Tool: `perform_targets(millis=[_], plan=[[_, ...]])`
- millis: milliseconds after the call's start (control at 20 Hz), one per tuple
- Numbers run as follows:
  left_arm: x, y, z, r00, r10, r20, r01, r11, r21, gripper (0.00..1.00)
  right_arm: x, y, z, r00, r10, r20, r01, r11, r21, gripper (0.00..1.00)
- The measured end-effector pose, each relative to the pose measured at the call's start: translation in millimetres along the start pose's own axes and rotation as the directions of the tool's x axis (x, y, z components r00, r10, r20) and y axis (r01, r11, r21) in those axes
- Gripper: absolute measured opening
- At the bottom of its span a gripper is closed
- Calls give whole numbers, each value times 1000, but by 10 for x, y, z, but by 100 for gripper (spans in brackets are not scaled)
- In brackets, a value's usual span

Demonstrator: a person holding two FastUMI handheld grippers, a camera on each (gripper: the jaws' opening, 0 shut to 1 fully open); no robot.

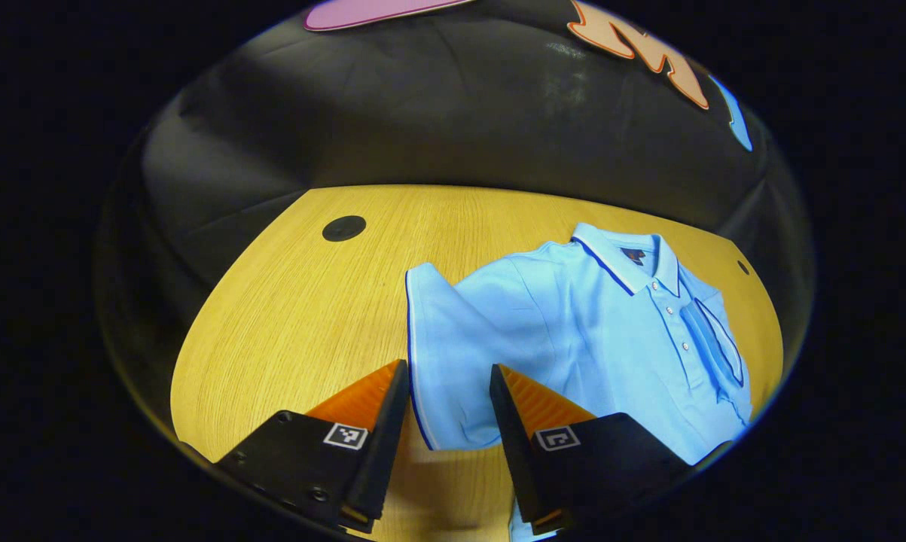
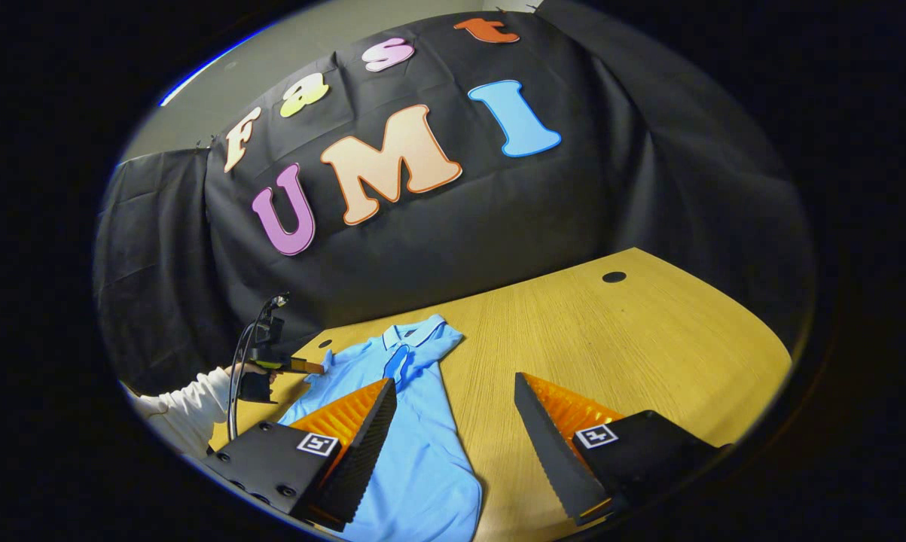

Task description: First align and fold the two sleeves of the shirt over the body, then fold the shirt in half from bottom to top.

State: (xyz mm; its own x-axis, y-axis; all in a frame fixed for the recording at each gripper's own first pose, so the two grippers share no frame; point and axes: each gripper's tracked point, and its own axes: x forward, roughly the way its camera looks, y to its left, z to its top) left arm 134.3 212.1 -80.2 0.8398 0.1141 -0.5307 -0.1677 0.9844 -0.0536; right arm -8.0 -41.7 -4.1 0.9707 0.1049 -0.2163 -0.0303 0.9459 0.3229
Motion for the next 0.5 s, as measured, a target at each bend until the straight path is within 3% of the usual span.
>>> perform_targets(millis=[50,100,350,400,500], plan=[[12,-3,11,1000,-12,16,12,1000,1,63,6,-14,-31,1000,-3,-3,3,1000,8,98],[4,-17,28,999,-24,32,24,1000,6,47,-2,-29,-42,1000,-6,-4,6,1000,12,98],[3,-69,39,996,-68,59,68,998,3,18,-49,-84,-89,999,-34,4,34,999,3,98],[11,-69,57,996,-68,62,68,998,-6,5,-60,-86,-97,999,-37,5,37,999,1,98],[17,-130,79,993,-81,83,84,996,-38,1,-89,-105,-134,999,-41,4,41,999,2,98]])
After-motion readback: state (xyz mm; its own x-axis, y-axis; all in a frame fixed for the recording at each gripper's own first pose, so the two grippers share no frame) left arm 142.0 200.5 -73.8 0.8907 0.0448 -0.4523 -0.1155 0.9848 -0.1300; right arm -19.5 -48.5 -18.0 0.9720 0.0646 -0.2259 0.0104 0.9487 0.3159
